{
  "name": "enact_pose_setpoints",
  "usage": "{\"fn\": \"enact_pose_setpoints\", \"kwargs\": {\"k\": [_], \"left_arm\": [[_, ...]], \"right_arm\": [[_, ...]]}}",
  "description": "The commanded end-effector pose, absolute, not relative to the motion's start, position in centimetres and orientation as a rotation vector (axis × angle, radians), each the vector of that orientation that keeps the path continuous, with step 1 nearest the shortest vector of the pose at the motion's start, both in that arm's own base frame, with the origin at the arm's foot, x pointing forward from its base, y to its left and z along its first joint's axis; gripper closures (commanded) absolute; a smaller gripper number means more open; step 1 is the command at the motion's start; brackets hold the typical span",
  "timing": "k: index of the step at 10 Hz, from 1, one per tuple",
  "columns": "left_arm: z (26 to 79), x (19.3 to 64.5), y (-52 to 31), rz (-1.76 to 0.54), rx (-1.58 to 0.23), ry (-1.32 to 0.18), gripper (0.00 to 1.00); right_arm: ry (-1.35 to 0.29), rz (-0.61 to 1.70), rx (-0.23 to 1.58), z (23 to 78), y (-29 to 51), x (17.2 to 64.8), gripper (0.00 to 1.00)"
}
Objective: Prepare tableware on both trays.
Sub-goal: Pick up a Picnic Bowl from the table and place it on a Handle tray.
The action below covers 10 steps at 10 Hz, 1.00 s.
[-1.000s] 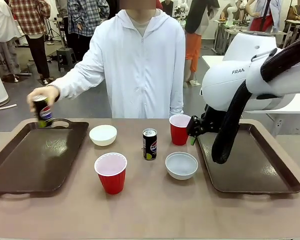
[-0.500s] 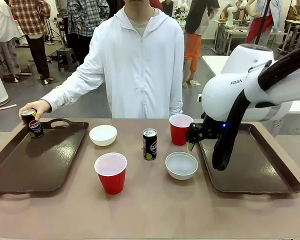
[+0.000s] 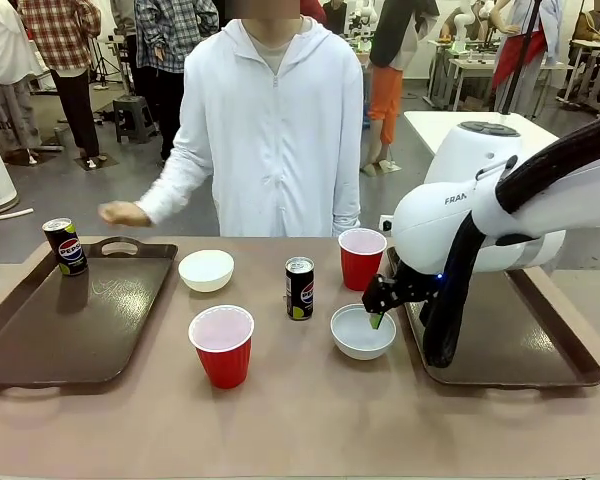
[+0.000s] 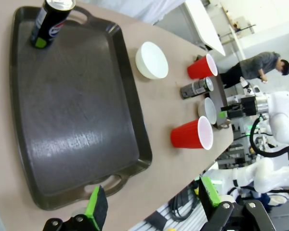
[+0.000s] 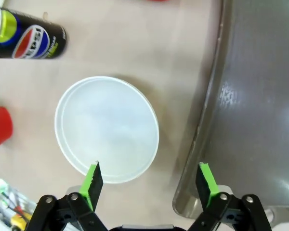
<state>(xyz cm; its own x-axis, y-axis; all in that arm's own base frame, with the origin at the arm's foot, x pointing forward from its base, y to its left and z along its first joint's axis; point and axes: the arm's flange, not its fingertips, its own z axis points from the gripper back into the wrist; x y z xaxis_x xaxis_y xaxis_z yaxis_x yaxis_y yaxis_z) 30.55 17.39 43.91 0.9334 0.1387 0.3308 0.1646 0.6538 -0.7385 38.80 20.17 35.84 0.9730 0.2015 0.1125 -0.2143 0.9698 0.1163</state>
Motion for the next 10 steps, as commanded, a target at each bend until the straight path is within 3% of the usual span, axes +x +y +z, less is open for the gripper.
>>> {"fn": "enact_pose_setpoints", "kwargs": {"k": [1,10], "left_arm": [[43.98,30.50,17.62,-0.019,-0.877,-0.388,0.00],[43.98,30.50,17.62,-0.019,-0.877,-0.388,0.00]], "right_arm": [[-0.106,0.194,0.133,36.58,19.74,38.54,0.00],[-0.139,0.275,0.136,36.33,20.53,39.34,0.00]]}}
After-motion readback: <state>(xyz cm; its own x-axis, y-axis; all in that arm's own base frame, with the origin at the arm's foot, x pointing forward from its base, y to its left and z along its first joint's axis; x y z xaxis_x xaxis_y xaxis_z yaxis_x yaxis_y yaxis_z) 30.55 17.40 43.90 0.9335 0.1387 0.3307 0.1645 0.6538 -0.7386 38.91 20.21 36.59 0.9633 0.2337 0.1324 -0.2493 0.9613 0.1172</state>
